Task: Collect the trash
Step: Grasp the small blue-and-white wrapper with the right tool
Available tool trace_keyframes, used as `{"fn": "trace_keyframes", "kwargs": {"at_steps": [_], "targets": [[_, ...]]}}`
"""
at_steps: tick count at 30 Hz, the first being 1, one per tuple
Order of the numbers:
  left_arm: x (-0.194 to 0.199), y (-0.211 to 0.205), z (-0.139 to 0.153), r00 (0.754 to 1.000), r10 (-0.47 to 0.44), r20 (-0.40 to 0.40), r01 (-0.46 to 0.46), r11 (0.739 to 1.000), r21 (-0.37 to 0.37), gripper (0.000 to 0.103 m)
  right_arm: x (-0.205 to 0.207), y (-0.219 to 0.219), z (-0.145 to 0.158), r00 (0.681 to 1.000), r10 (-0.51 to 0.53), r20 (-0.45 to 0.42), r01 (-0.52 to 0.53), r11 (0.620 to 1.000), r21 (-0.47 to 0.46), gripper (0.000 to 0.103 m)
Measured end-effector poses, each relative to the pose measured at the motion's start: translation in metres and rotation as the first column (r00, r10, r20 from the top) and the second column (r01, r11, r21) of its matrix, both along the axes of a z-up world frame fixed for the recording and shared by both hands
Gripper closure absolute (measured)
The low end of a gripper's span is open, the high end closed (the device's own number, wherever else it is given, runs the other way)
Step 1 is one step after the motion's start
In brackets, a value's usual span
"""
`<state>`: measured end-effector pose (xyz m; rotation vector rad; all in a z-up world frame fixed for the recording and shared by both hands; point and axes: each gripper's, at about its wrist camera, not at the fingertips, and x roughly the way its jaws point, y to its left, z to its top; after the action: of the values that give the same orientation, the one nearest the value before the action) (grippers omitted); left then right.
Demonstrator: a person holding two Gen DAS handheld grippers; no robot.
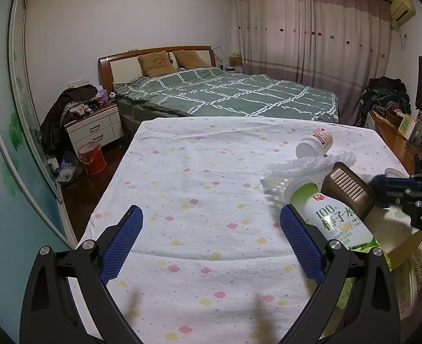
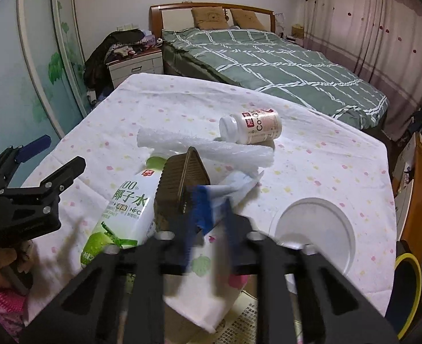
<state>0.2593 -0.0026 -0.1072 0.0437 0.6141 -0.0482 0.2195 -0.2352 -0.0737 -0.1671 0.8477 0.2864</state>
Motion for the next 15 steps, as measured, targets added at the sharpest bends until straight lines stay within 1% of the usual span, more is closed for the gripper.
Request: {"fn": "trace_keyframes", "kwargs": {"at_steps": [2,7,15], "targets": [[0.000,-0.001,0.000,1.000,-0.001,-0.001,0.001,1.000,0.000,0.008,-0.004,-0.001,0.004,1.000,-0.002,0.016,0.001,1.000,0.007,0.093],[-0.002,-0.004,0.001,1.000,-0.005,0.000,0.005,1.000,0.003,0.008,-0.014,-0.015,0.021,0.999,0.010,0.037,-0.012,0.997,0.077,0.094],[-0.003,-0.005,0.001,1.000,-0.004,-0.001,0.004,1.000,0.001,0.008,-0.052,-0.044,0.052,0.998,0.025,0.064,-0.037,0.981,0.193,0.094]]}}
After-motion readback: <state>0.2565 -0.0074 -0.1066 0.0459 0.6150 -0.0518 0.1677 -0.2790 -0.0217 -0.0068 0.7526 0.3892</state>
